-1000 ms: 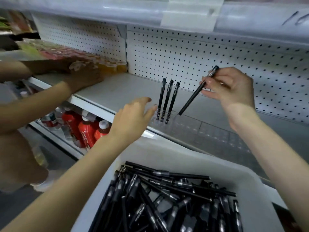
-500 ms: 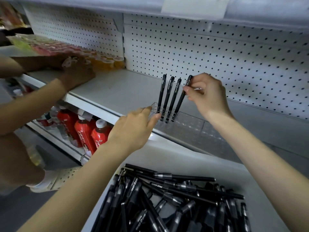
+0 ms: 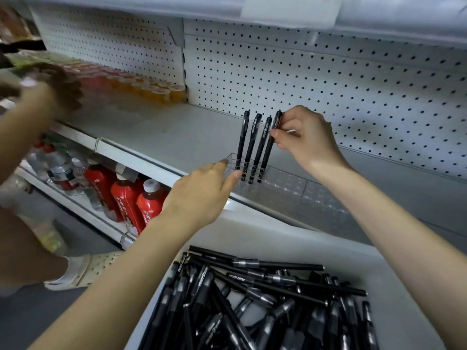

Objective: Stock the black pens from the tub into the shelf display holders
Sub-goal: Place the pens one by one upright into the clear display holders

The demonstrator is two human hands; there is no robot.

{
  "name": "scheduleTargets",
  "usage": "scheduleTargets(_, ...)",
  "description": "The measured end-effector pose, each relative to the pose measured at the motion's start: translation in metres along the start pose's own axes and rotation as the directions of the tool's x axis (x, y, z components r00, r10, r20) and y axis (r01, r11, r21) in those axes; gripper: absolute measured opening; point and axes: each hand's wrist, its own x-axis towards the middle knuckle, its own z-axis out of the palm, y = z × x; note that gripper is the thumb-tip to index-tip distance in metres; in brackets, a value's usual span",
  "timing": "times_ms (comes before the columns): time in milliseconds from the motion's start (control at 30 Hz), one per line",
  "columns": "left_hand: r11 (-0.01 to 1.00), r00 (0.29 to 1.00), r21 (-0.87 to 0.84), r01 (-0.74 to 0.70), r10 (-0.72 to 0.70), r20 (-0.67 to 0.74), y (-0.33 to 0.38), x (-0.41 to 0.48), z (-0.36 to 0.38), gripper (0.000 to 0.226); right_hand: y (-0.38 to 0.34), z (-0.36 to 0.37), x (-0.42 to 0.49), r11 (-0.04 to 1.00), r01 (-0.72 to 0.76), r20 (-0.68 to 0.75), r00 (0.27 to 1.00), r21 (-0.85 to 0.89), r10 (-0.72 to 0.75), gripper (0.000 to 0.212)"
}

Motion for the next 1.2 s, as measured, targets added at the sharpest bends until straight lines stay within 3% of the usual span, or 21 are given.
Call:
scheduleTargets(433, 1.0, 1.0, 0.016, 0.002, -0.002, -0.007, 0.002, -0.002, -0.001, 0.059, 0.001, -0.003, 0.0, 0.999, -0.018, 0.003, 1.0, -0.035, 0.018, 0.021)
scheduleTargets(633, 1.0, 1.0, 0.014, 0.0, 0.001, -0.027, 0.001, -0.001, 0.0, 0.058, 0.007, 0.001, -0.001, 0.998, -0.052, 0.014, 0.999, -0.039, 0.052, 0.016)
scheduleTargets(767, 1.0, 0.999, 0.01, -0.009, 0.01, -0.045, 0.0, 0.0, 0.001, 0.058, 0.005, 0.0, -0.002, 0.991, -0.079, 0.037, 0.996, -0.108, 0.084, 0.03)
scheduleTargets(867, 0.999, 0.991, 0.015, -0.051, 0.053, -0.123, 0.001, 0.0, 0.0, 0.054, 0.003, -0.006, -0.007, 0.98, -0.136, 0.06, 0.987, -0.145, 0.146, 0.046)
scheduleTargets(1000, 0.988, 0.978, 0.06, -0.144, 0.151, -0.145, -0.001, -0.003, -0.011, 0.048, -0.018, -0.029, -0.046, 0.989, -0.141, 0.049, 0.989, -0.037, 0.142, 0.042)
scheduleTargets(1067, 0.989, 0.985, 0.058, -0.137, 0.142, -0.096, -0.006, -0.009, -0.02, 0.049, -0.036, -0.04, -0.084, 0.992, -0.096, 0.128, 0.988, 0.086, 0.085, 0.036)
scheduleTargets(1133, 0.994, 0.994, -0.016, -0.109, 0.109, 0.013, -0.011, -0.019, -0.029, 0.053, -0.048, -0.04, -0.121, 0.968, -0.147, 0.309, 0.948, 0.204, 0.079, 0.033)
scheduleTargets(1200, 0.991, 0.988, -0.091, -0.098, 0.108, 0.107, -0.01, -0.037, -0.033, 0.056, -0.046, -0.031, -0.144, 0.965, -0.195, 0.443, 0.891, 0.173, 0.101, 0.04)
